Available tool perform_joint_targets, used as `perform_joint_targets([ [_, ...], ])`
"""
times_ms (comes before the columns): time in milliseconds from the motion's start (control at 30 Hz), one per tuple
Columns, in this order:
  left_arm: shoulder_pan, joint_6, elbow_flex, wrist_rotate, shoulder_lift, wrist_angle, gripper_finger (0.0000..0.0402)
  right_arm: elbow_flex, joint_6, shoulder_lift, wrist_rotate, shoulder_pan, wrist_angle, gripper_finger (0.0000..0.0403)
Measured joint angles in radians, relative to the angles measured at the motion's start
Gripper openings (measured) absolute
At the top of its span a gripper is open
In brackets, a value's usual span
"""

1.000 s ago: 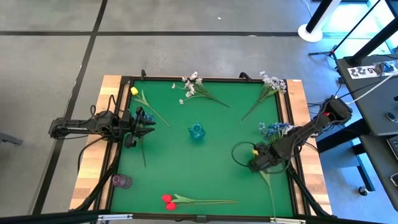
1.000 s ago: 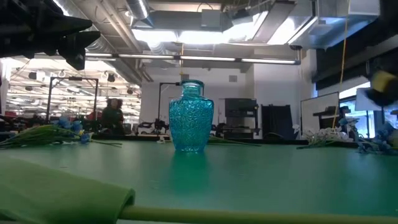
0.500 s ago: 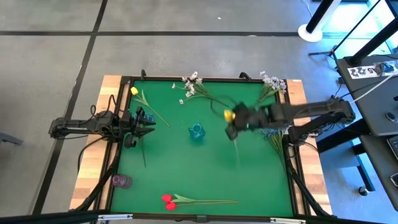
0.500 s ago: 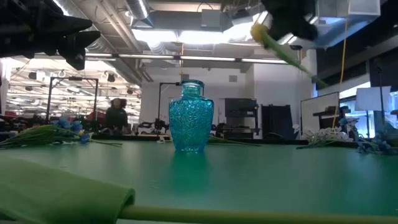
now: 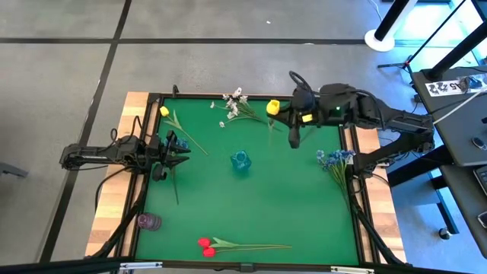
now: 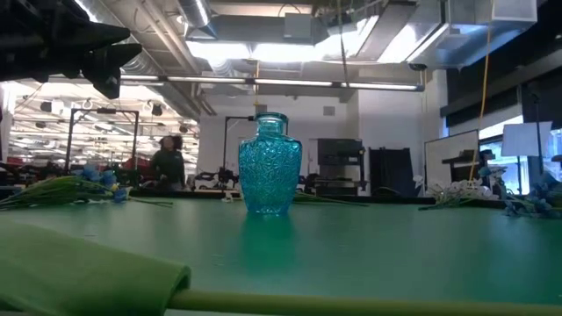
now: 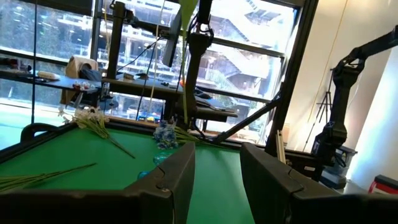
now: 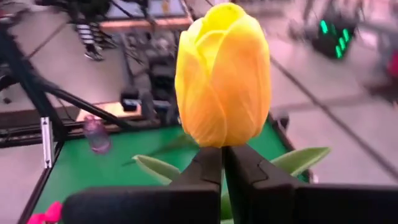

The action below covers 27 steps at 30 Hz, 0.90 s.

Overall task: Sort flowers into vase by color
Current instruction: Put the bottom yellow tulip into the blue vase

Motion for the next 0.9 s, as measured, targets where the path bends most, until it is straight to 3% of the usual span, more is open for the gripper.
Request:
perform_joint_targets([
  [133,0.0,0.0,0.0,0.0,0.0,0.0,0.0125,0.0,-0.117,0.008,-0.016,0.001,0.124,0.0003],
  [533,0.0,0.0,0.0,0.0,0.0,0.0,0.0125,0.001,-0.164,0.067,-0.01,0.001,0.244,0.0002],
  [900,0.0,0.0,0.0,0.0,0.0,0.0,0.0125,0.0,-0.22,0.148,-0.102,0.001,0.49,0.0002],
])
